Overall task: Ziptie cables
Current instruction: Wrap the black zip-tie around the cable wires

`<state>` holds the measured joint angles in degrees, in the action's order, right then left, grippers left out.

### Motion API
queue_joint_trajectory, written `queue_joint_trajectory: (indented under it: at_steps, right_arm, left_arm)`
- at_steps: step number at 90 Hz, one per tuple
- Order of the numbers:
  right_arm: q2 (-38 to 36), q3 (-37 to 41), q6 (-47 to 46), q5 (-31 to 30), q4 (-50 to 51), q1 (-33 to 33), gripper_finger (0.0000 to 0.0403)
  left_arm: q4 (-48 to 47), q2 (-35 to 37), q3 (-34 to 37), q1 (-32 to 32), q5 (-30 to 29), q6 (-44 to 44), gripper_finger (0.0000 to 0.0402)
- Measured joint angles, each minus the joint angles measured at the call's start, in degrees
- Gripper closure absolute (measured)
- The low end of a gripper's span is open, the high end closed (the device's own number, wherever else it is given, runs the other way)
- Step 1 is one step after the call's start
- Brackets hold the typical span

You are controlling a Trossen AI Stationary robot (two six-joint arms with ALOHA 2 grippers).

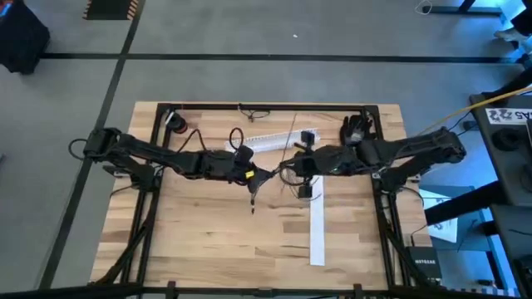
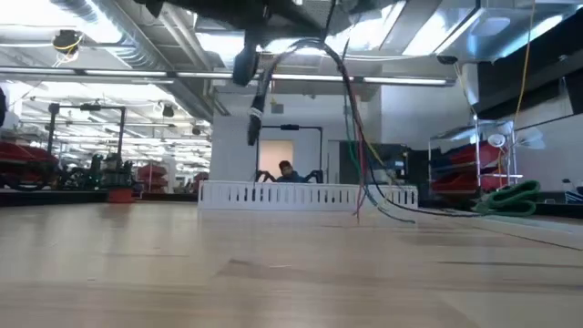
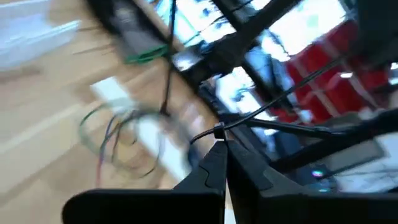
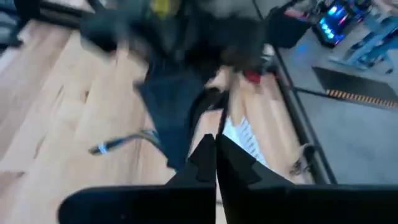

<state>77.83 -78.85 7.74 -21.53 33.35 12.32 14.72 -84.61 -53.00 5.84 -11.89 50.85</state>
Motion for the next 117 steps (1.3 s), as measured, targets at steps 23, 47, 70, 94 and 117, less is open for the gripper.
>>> queue_joint_trajectory:
  at_steps: [23,47,70,94,117]
  right_arm:
    - [0.24,-6.63,4.60,-3.79,7.68,0.02,0.0403]
    - [0.17,-10.38,6.53,-5.95,9.33,0.02,0.0403]
    - [0.44,-10.18,4.37,-2.05,10.15,0.00,0.0403]
    - [2.12,-10.11,1.60,-1.23,11.93,0.00,0.0403]
    - [6.09,-9.78,0.19,3.18,9.40,0.00,0.0403]
  left_arm:
    - [-7.28,0.28,-0.24,0.14,-1.61,2.54,0.0401]
    - [-18.41,-0.10,0.06,0.44,-2.22,3.54,0.0401]
    - [-10.66,0.28,0.10,1.86,0.57,-3.34,0.0401]
    - [-7.39,3.85,-2.60,2.87,8.15,-11.14,0.0336]
    - [-11.85,8.03,-5.44,4.28,4.55,-24.29,0.0306]
